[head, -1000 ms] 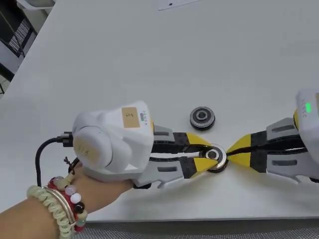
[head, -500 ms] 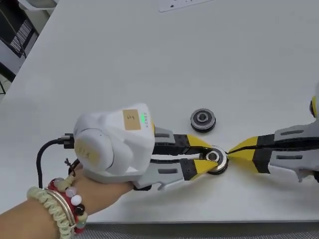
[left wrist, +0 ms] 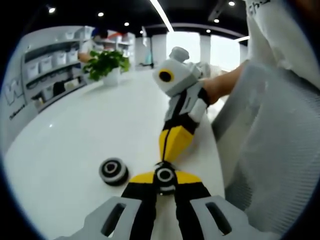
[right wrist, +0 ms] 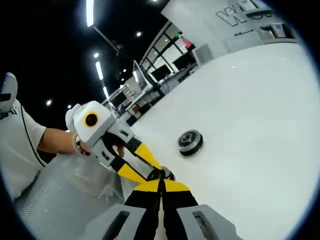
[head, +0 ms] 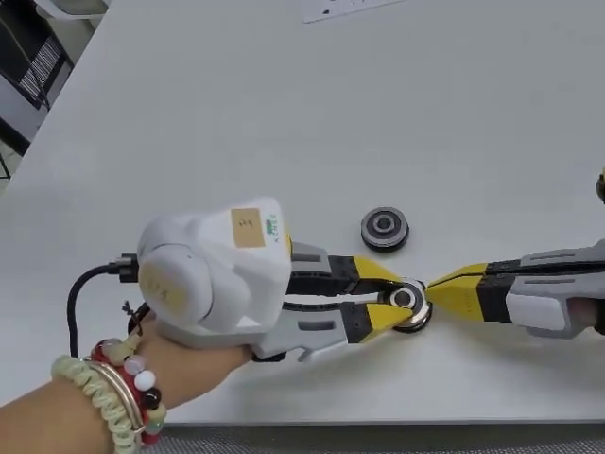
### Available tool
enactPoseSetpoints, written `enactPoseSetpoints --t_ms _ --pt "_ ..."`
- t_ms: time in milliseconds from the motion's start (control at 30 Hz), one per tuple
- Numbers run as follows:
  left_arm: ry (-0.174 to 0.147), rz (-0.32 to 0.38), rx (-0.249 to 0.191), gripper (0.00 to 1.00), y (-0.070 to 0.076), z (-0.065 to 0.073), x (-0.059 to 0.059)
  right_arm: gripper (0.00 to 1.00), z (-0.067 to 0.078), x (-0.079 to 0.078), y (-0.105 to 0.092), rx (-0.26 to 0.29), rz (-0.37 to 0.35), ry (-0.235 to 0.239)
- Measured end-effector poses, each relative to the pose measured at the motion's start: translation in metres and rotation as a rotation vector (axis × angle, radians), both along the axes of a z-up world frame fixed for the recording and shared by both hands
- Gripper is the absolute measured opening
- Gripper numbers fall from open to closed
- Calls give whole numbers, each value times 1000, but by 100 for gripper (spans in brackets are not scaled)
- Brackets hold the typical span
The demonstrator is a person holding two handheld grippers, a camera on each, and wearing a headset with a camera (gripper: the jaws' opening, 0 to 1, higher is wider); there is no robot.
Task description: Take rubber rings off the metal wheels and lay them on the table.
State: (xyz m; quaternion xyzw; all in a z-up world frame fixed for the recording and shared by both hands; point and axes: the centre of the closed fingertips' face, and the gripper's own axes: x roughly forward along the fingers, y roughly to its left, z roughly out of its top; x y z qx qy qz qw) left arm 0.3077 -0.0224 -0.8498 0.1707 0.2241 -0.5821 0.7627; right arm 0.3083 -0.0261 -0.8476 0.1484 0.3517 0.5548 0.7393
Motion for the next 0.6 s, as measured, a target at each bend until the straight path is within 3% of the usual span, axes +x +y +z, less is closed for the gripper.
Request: enactPoseSetpoints --t_ms 433,600 --pt "9 13 -1 13 0 0 0 0 5 -6 8 22 10 -3" --pt "3 11 0 13 0 0 0 0 4 -8 13 14 29 -28"
